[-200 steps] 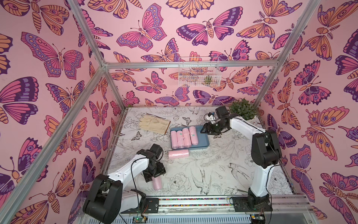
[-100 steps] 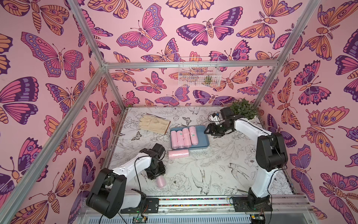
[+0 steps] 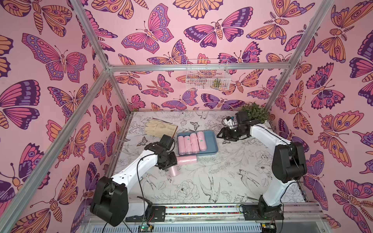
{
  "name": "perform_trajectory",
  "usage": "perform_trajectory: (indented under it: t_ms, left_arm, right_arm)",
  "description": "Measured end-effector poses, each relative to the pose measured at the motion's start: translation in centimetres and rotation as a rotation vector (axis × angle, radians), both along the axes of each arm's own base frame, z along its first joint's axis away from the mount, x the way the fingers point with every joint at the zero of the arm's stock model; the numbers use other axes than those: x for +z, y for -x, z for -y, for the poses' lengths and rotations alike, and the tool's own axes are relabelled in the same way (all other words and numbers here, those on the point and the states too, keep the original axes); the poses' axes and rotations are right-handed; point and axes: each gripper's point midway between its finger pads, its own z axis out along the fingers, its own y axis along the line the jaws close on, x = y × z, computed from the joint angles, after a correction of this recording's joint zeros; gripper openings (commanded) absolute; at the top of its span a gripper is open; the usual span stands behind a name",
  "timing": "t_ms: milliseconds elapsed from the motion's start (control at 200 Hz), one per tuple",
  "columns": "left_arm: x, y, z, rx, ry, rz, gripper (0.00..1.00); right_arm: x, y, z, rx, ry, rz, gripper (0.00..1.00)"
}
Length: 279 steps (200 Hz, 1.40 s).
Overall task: Put the roll of trash bags into the storage box
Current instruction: Pick up the roll of trash bags from the center of the board, then place the roll of trash bags in the storage box.
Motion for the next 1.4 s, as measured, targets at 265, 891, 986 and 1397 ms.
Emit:
perform_trajectory:
  t_ms: [265,891,986,1397]
  left_arm:
    - [2.2,-5.1,4.3,-0.14,0.004,0.076,0.47]
    - [0.7,-13.2,15.5,-0.363,0.108,0.102,0.46]
    - [0.1,-14.2,16.7,-0.37,0.134,0.095,0.45]
    - [-1.3,-16.1,21.1,-0.365,0.245,0.066,0.45]
  right_arm:
    - [0.4,0.6,1.3,-0.028,-0.001,0.002,0.7]
    - [1.2,2.1,3.5,-0.076,0.002,0.016,0.68]
    - [1.1,2.3,3.6,-0.078,0.003,0.014,0.68]
    - [1.0,2.7,4.0,-0.084,0.007,0.01,0.67]
